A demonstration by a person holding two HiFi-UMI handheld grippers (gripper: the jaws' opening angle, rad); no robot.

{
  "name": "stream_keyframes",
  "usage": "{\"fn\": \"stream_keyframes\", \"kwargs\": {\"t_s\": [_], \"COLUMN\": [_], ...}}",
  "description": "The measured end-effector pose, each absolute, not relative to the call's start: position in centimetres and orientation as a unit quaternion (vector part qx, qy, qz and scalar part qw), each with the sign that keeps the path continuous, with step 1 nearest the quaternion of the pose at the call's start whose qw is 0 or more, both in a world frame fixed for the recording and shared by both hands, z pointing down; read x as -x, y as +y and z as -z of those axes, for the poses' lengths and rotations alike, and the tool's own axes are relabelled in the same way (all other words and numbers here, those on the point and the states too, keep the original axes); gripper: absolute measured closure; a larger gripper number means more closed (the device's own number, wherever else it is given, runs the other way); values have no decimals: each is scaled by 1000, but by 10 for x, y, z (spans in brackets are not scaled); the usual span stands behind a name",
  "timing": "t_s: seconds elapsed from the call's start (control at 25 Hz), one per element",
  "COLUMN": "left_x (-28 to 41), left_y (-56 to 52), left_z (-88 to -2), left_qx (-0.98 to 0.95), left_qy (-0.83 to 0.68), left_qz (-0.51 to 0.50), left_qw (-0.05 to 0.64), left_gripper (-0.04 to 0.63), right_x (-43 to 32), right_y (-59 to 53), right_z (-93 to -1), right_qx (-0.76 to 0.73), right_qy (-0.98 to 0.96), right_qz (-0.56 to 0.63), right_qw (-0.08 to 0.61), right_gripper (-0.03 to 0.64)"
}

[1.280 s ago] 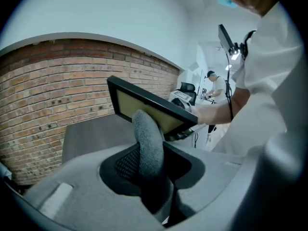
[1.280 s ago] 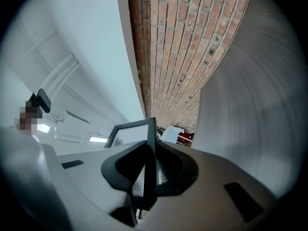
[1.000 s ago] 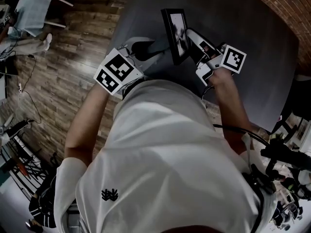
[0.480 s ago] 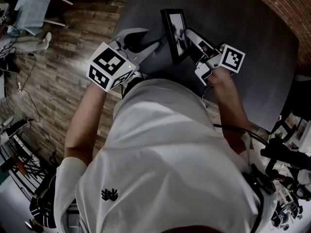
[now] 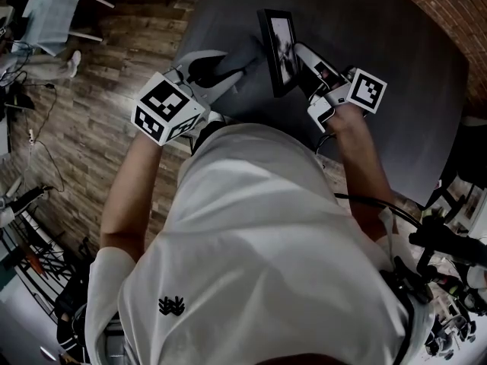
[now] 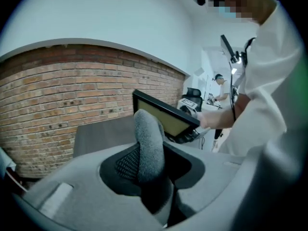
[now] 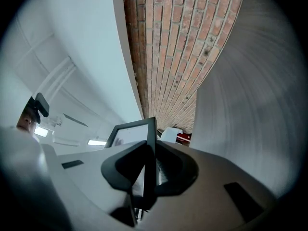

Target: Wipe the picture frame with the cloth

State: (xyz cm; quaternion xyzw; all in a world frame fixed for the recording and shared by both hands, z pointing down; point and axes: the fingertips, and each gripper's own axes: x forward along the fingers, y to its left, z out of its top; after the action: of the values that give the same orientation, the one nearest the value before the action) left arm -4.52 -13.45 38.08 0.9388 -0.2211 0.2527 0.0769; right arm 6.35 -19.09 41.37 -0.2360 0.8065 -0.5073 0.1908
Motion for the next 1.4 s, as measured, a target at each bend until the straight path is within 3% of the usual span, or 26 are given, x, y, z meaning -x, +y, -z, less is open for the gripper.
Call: {"fn": "stream_keyframes", "kwargs": {"t_s": [0.2,1.0,1.4], "left_x": [62,22,47], "left_y": [-167,-87,-173], "left_z": [-352,-384,-329], "left_qx": [-929,-935,-916], "left_qy": [-283,-180,-287], "left_qz": [-226,-305,-279], "left_qw": [74,21,-16], "left_gripper": [466,468,468], "right_x": [-57,-82,-63], "right_y": [-188,-201,-192], "right_z": [-416,-437,-435], "right_qx": [231,285,258], "right_qy": [808,786,801], "right_qz": [511,517,513], "right_qw": [184,185,168], "right_gripper": [549,549,549]}}
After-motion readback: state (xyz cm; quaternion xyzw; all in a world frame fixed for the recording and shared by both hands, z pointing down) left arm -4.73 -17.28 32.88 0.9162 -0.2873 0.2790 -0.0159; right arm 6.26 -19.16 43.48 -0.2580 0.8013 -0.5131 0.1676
